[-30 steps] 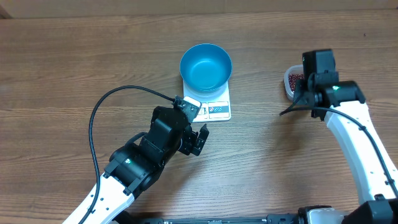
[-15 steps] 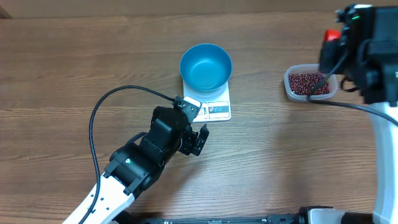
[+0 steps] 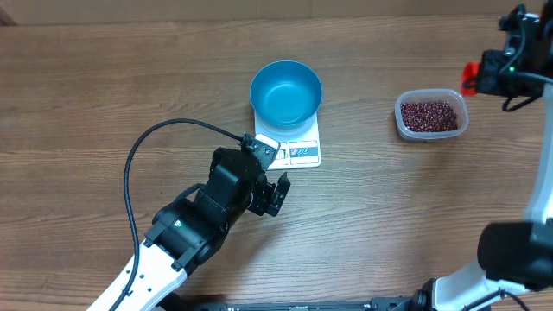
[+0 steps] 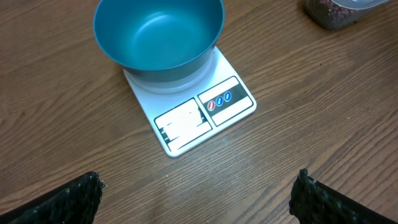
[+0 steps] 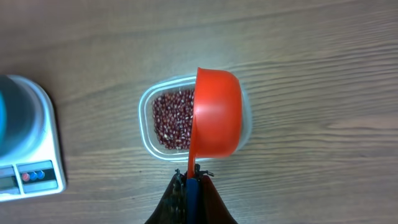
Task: Scoop item into bowl and weigh 150g on scale
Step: 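Lower the red scoop down into the beans with the right gripper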
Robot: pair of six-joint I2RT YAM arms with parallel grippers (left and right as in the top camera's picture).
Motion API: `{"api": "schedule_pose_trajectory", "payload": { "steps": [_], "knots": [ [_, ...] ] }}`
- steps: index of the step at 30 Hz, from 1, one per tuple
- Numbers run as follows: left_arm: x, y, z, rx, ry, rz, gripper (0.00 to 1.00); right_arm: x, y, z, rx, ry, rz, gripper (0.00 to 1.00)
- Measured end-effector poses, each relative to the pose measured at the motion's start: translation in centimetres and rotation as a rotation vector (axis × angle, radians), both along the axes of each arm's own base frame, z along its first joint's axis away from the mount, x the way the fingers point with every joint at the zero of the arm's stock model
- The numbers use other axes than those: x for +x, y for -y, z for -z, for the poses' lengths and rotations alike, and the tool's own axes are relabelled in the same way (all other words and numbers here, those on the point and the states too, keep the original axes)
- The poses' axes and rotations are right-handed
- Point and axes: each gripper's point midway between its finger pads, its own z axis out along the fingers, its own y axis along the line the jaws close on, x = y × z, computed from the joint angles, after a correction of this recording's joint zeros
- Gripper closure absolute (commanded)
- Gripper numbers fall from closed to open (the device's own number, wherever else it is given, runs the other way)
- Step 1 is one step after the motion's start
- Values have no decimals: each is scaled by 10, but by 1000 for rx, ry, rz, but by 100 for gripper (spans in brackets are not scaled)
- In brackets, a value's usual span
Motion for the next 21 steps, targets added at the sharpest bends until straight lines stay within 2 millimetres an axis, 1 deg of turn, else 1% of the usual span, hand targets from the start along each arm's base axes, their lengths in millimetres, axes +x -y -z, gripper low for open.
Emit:
{"api": "schedule_pose_trajectory", "payload": {
  "steps": [2, 5, 9, 15, 21],
  "knots": [
    [0, 0, 0, 0, 0, 0, 1, 4, 0, 12, 9, -29, -19, 96],
    [0, 0, 0, 0, 0, 0, 1, 5, -1, 19, 14, -49, -34, 96],
    [0, 0, 0, 0, 0, 0, 0, -4, -1, 23, 6, -91, -38, 96],
    [0, 0, 0, 0, 0, 0, 0, -11, 0, 27, -1, -126, -51, 96],
    [0, 0, 0, 0, 0, 0, 0, -11, -3, 28, -11, -131, -70, 96]
  ]
}}
